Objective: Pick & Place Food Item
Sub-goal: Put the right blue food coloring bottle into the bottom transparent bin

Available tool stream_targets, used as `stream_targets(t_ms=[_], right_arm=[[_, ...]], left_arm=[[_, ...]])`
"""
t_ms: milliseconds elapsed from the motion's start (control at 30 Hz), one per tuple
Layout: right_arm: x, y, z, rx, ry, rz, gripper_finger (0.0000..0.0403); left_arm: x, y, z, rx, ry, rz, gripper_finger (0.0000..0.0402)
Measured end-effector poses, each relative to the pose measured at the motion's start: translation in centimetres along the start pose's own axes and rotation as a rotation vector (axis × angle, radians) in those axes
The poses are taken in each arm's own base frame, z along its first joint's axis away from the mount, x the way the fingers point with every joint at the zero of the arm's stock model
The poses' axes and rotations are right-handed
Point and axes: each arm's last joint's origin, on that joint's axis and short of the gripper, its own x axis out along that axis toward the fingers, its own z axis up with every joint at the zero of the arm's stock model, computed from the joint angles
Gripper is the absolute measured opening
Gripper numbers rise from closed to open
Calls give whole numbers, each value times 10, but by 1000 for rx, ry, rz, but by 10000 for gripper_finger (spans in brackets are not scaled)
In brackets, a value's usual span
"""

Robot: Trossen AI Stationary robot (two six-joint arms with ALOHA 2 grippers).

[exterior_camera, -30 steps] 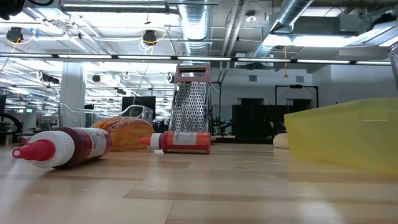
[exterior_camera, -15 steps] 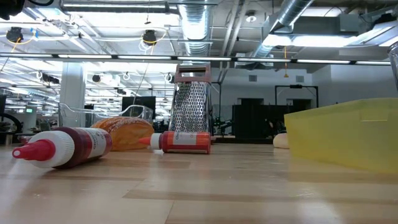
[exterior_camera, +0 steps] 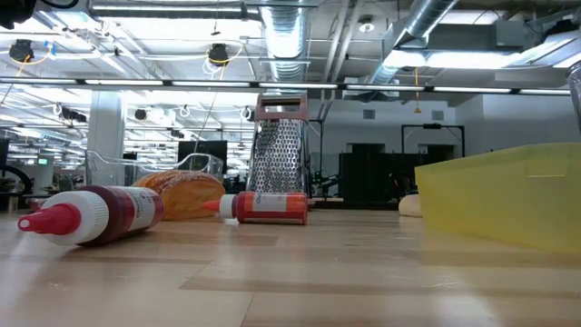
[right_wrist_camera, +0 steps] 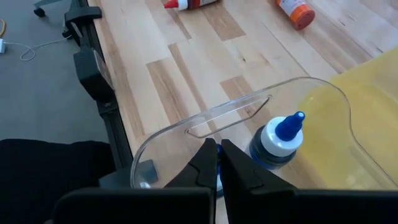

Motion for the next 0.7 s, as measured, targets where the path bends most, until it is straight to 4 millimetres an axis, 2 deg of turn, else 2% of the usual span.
stream_targets(t_ms=[700], right_arm=[[0, 2, 0, -45, -5, 15, 5]], left_arm=[[0, 0, 0, 0, 0, 0, 182]])
